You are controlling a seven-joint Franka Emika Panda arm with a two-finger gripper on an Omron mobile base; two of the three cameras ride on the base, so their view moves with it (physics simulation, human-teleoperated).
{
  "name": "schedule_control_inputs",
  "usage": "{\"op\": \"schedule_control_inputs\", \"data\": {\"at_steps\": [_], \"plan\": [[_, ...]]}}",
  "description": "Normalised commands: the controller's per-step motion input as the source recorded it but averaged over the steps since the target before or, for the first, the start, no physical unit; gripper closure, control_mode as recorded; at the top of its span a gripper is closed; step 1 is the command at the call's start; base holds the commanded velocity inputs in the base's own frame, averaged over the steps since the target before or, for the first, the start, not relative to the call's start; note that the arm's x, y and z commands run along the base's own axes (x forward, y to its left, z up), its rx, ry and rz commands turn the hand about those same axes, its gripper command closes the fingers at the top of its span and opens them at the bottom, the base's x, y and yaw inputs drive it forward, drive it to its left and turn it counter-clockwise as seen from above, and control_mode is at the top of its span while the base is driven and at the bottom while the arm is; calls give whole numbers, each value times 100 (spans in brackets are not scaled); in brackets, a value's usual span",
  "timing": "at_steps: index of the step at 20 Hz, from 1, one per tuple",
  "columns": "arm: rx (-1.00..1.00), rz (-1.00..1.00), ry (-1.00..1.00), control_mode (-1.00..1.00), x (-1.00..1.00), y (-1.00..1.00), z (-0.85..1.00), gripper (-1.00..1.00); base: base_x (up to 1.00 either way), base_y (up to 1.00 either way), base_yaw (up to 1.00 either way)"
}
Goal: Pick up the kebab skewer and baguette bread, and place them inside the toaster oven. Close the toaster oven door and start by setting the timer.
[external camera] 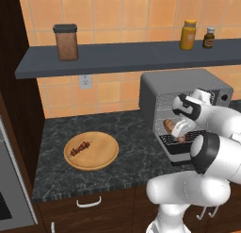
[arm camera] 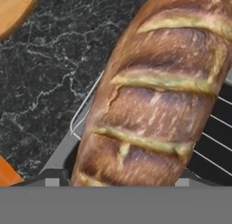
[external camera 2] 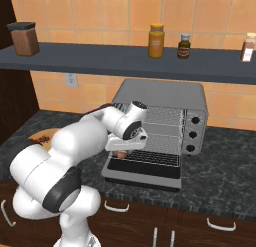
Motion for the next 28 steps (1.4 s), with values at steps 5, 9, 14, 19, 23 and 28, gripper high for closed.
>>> {"op": "schedule_control_inputs", "data": {"at_steps": [5, 9, 14, 19, 23, 28], "plan": [[0, 0, 0, -100, 15, 0, 0, 100, 0, 0, 0], [0, 0, 0, -100, 12, 0, 0, 100, 0, 0, 0], [0, -1, 0, -100, 0, 0, -6, -100, 0, 0, 0], [3, -7, 0, -100, -2, 8, 24, -100, 0, 0, 0], [0, -6, -2, -100, -2, 21, 26, -100, 0, 0, 0], [-2, -2, -5, -100, -16, 18, 43, -100, 0, 0, 0]]}}
